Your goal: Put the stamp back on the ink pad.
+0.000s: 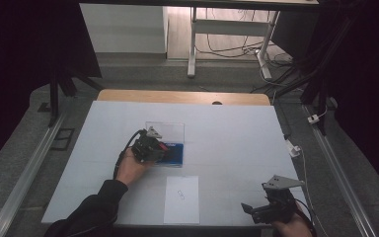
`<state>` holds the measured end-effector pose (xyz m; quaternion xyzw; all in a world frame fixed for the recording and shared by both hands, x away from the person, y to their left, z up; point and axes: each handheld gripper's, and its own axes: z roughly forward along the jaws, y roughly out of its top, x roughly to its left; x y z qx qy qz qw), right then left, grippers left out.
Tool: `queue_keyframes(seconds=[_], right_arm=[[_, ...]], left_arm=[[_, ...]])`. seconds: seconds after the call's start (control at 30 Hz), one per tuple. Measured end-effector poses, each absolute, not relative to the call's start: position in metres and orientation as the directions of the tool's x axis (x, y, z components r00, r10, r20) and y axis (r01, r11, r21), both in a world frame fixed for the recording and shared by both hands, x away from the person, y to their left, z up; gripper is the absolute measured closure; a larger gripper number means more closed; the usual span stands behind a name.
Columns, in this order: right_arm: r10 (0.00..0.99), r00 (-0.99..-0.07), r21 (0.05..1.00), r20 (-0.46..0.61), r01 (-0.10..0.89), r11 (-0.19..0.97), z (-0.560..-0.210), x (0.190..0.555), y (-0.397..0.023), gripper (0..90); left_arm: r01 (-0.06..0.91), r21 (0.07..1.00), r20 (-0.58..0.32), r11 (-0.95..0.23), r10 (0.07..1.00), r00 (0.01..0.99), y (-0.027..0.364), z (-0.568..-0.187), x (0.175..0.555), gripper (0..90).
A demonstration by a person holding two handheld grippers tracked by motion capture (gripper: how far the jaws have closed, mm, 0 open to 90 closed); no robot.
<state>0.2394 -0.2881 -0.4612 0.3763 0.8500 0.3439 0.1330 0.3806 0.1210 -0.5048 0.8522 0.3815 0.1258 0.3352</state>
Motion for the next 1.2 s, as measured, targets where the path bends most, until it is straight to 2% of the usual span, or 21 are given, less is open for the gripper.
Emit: queue_keyframes(seconds=[0.07,0.23,0.6,0.97,1.2], right_arm=[[0.731,-0.682,0.685,0.032,0.548,0.480,-0.461,0.239,-0.288,0.0],[0.732,-0.681,0.686,0.031,0.547,0.480,-0.461,0.239,-0.288,0.0],[0.733,-0.680,0.689,0.031,0.546,0.477,-0.461,0.239,-0.288,0.0],[0.732,-0.681,0.691,0.030,0.543,0.477,-0.461,0.239,-0.288,0.0],[0.730,-0.683,0.694,0.028,0.539,0.478,-0.461,0.238,-0.288,0.0]], left_arm=[[0.568,0.660,-0.042,-0.492,0.731,0.682,0.120,-0.505,0.381,55.7],[0.561,0.662,-0.029,-0.497,0.731,0.682,0.119,-0.504,0.380,44.5],[0.590,0.681,-0.101,-0.434,0.742,0.662,0.129,-0.492,0.376,17.8],[0.607,0.671,-0.127,-0.426,0.740,0.660,0.131,-0.482,0.364,8.8],[0.597,0.683,-0.163,-0.422,0.708,0.687,0.137,-0.482,0.357,2.6]])
